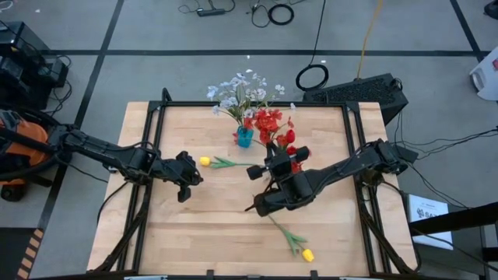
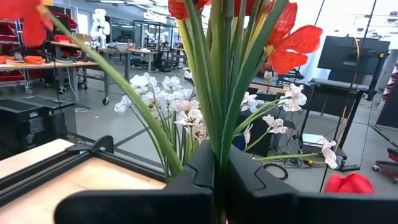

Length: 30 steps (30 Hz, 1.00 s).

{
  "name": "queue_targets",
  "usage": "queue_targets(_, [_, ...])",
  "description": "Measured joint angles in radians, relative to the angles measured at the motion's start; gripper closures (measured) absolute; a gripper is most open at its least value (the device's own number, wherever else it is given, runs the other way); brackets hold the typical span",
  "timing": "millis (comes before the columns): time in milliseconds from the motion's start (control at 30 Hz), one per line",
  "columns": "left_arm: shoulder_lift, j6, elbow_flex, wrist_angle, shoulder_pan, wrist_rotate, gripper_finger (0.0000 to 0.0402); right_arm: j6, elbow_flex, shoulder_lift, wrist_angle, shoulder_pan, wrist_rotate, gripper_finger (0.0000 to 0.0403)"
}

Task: Sort flowers into vase by color
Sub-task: Put the orange flowers into the transparent vase

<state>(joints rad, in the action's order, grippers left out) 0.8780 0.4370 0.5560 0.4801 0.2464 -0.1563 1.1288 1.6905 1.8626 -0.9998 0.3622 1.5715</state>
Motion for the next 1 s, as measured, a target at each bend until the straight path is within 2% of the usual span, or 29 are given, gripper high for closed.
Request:
queue_targets(433, [0.000,0.000,0.000,0.000,0.000,-0.001,0.0399,0.055,0.001,0.073,-0.001,-0.001,-0.012,0.0401])
queue_targets(833, [0.000,0.000,0.000,0.000,0.000,-0.001,0.0399,0.063,0.001,0.114,-0.025,0.009,-0.112,0.0401])
queue_targets(1000, [0.000,0.000,0.000,0.000,0.000,-0.001,0.0399,0.062,0.001,0.114,-0.033,0.019,-0.142,0.0380])
